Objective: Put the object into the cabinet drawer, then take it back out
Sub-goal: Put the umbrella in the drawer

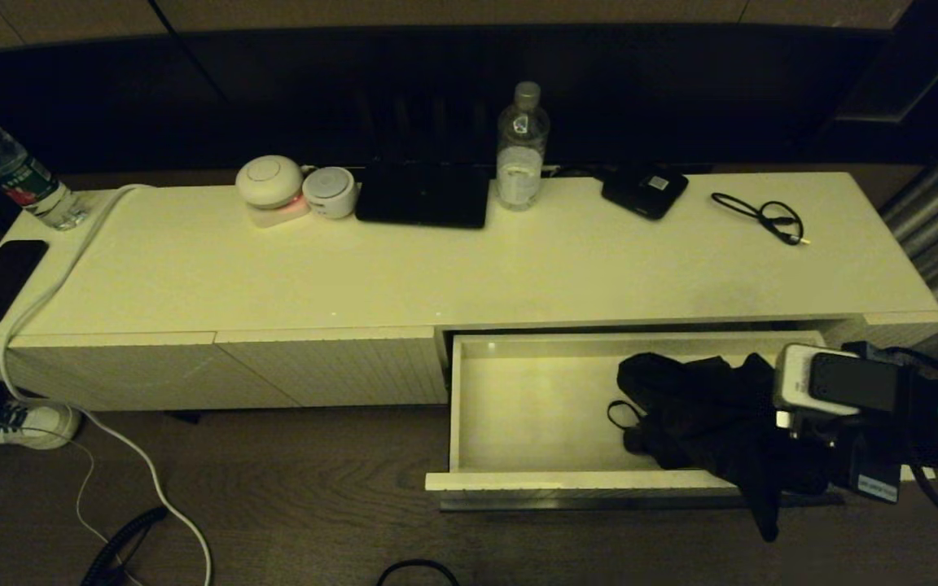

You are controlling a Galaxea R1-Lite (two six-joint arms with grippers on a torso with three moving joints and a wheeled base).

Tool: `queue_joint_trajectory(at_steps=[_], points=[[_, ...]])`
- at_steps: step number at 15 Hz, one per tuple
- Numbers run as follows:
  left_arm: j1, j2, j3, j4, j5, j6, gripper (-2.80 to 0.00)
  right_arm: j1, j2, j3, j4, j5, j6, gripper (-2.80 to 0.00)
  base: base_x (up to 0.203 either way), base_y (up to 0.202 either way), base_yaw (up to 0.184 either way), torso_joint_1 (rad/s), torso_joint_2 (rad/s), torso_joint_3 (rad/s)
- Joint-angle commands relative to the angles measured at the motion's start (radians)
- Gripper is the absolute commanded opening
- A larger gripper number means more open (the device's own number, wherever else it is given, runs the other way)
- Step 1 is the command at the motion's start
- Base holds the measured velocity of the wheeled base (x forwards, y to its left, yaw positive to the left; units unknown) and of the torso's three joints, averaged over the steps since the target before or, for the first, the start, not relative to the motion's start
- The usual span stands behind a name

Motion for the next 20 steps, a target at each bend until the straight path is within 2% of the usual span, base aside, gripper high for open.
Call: queue_joint_trajectory(at_steps=[1,3,6,8,12,16,20], points=[[0.001,-0.002,0.0,0.0,0.001,-0.001,-2.8,0.078,0.05,-0.032,-0.004,0.001,0.058,-2.8,0.0,0.0,0.0,0.0,0.0,0.0],[0.001,-0.002,0.0,0.0,0.001,-0.001,-2.8,0.096,0.099,-0.05,-0.049,0.002,0.091,-2.8,0.0,0.0,0.0,0.0,0.0,0.0],[0.001,-0.002,0.0,0.0,0.001,-0.001,-2.8,0.163,0.163,-0.121,-0.09,0.003,0.203,-2.8,0.0,0.0,0.0,0.0,0.0,0.0],[0.001,-0.002,0.002,0.0,0.001,-0.001,-2.8,0.155,0.19,-0.103,-0.095,0.004,0.217,-2.8,0.0,0.0,0.0,0.0,0.0,0.0],[0.001,-0.002,0.0,0.0,0.001,-0.001,-2.8,0.04,0.219,-0.031,-0.126,0.045,0.189,-2.8,0.0,0.0,0.0,0.0,0.0,0.0],[0.001,-0.002,0.0,0.0,0.001,-0.001,-2.8,-0.006,0.258,-0.015,-0.173,0.076,0.169,-2.8,0.0,0.0,0.0,0.0,0.0,0.0],[0.001,-0.002,0.0,0.0,0.001,-0.001,-2.8,-0.077,0.29,0.031,-0.24,0.079,0.069,-2.8,0.0,0.0,0.0,0.0,0.0,0.0]])
